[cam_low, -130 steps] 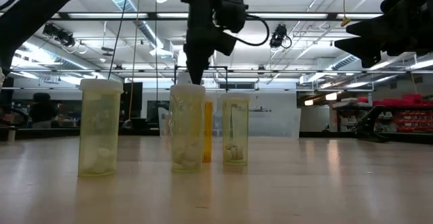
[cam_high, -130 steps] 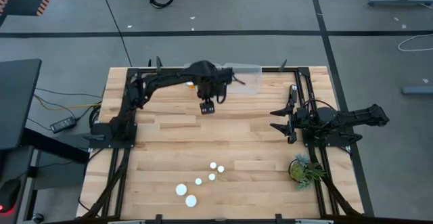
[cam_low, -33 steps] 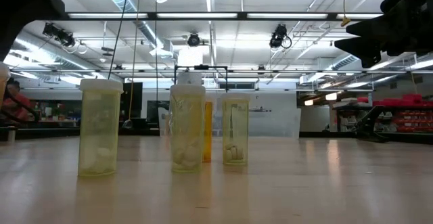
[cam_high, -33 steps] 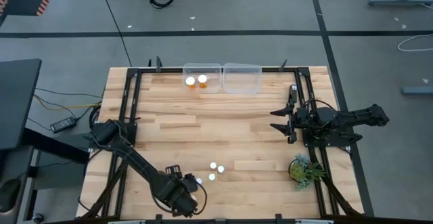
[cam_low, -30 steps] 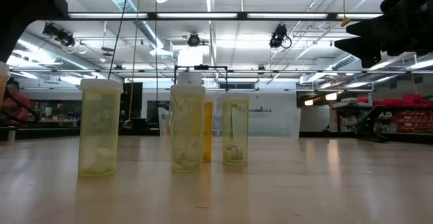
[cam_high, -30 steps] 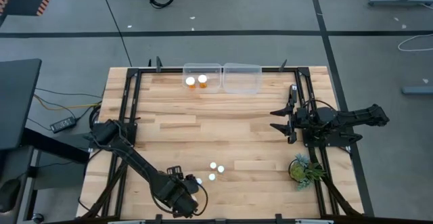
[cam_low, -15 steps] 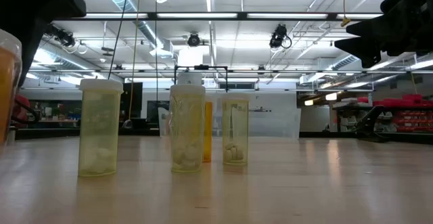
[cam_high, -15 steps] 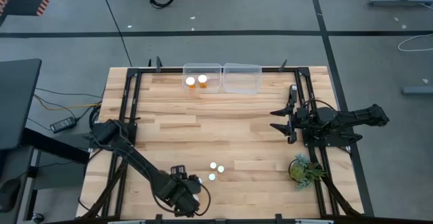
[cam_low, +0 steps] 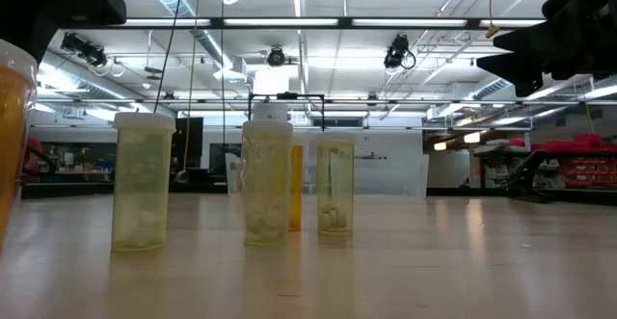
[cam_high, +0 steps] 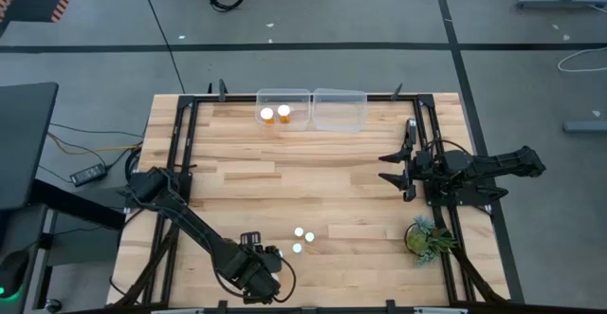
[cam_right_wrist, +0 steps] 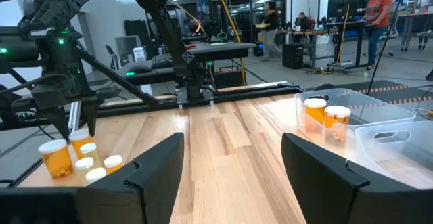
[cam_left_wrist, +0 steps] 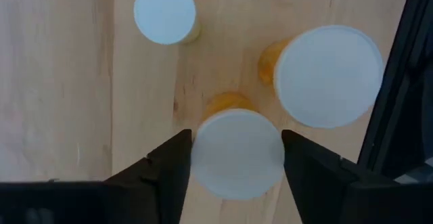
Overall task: Pick and place medicine bottles into bin by pill shape (circle, oval)
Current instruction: Put the large orange pill bottle into the left transparent bin
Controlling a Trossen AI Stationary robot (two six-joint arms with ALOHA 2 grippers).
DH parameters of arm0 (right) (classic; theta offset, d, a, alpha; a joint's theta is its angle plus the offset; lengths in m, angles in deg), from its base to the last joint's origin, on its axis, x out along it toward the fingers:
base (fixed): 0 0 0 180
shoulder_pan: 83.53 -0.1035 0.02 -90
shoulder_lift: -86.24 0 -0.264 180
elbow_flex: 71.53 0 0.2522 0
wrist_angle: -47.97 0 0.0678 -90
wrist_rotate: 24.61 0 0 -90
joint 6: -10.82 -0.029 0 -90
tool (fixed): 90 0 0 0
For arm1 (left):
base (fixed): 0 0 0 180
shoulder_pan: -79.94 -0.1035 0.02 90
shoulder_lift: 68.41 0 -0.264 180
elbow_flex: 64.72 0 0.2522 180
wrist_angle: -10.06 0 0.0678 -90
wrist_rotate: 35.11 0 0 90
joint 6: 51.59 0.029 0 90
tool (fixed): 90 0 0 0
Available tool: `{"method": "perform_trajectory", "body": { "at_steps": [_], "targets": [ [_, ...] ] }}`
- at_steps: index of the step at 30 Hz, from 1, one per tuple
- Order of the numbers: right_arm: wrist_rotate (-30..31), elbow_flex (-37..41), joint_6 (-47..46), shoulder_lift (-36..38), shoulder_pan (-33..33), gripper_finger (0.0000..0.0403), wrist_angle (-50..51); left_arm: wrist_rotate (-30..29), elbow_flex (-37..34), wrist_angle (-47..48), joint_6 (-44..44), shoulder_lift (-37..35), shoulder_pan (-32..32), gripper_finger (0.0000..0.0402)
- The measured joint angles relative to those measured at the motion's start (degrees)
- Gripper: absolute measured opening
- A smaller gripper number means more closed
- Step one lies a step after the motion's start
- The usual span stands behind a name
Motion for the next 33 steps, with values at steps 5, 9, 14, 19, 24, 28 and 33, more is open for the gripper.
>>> {"method": "perform_trajectory", "body": {
  "at_steps": [5, 9, 14, 19, 24, 28, 33],
  "targets": [
    [0.0, 0.0, 0.0, 0.0, 0.0, 0.0255, 0.0, 0.6, 0.0, 0.1, 0.7, 0.0, -0.6, 0.0199],
    [0.0, 0.0, 0.0, 0.0, 0.0, 0.0255, 0.0, 2.5, 0.0, 0.8, 0.8, 0.0, -1.5, 0.0214],
    [0.0, 0.0, 0.0, 0.0, 0.0, 0.0255, 0.0, 3.9, 0.0, 2.7, 0.9, -0.1, -2.1, 0.0206],
    [0.0, 0.0, 0.0, 0.0, 0.0, 0.0255, 0.0, 4.6, 1.6, 7.5, 2.7, -0.2, -3.3, 0.0201],
    [0.0, 0.0, 0.0, 0.0, 0.0, 0.0255, 0.0, 4.1, 5.4, 13.2, 6.9, -0.2, -5.3, 0.0209],
    [0.0, 0.0, 0.0, 0.0, 0.0, 0.0255, 0.0, 2.6, 8.0, 16.6, 11.0, -0.3, -7.3, 0.0202],
    [0.0, 0.0, 0.0, 0.0, 0.0, 0.0255, 0.0, 2.4, 9.4, 19.8, 15.8, -0.3, -10.7, 0.0208]
  ]
}}
